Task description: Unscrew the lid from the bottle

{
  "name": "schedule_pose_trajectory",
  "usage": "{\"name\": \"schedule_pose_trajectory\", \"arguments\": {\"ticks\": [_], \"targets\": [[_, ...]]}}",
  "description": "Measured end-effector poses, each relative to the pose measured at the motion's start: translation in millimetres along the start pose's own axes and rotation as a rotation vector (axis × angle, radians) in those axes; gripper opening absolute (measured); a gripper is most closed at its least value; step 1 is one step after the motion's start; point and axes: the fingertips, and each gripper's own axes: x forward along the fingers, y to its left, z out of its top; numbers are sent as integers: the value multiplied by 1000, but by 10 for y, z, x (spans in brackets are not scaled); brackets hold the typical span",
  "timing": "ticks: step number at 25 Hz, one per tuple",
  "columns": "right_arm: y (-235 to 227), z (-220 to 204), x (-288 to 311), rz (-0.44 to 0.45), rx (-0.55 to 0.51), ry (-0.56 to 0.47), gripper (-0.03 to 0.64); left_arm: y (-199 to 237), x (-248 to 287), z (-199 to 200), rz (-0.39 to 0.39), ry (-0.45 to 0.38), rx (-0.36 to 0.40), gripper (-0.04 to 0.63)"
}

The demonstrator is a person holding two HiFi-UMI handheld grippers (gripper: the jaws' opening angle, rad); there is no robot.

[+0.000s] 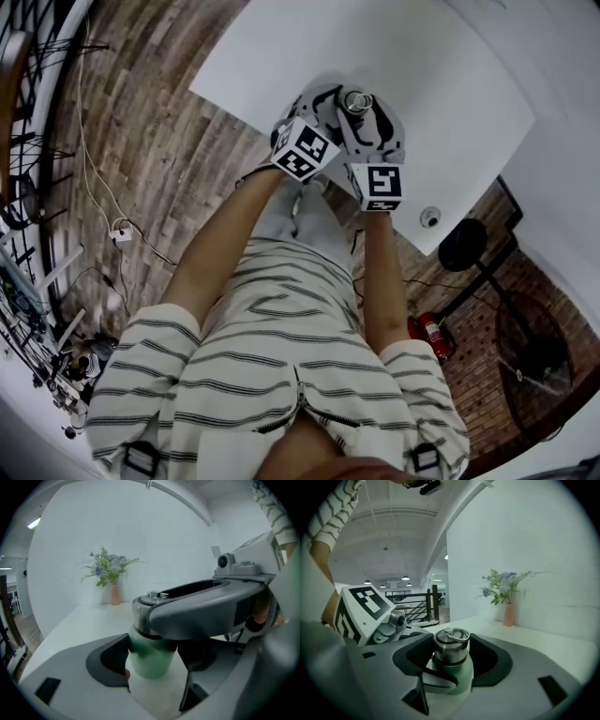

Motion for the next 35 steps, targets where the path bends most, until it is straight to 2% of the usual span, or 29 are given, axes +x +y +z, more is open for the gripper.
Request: {"name": "schedule_pose_trajectory", "arguments": {"ticks": [4,11,13,16,21,27,28,31,35], "targets": [[21,1,-10,180,-47,-9,249,-6,-5,6,-2,-1,4,322],[23,-27,-15,599,-124,18,249,-5,11,8,-5,1,10,322],[34,-27,-6,675,-161,42,249,5,15,-1,-5,4,11,322],[33,12,-26,725,-202,52,249,-21,32,18,-12,-1,14,322],[74,21,-21,741,-232,56,250,-19,-5,5,-13,4,14,322],[58,0,-8,719,-234,84,256,-12,7,7,-11,2,16,322],[53,19,-2,699,-239,85,262,-12,8,5,-9,2,16,322],[82,108,-18,596,-211,59,336,-17,7,2,-8,4,14,322],[64,206,-45,356,-141,11,337,-20,-3,34,-9,-3,14,322]]}}
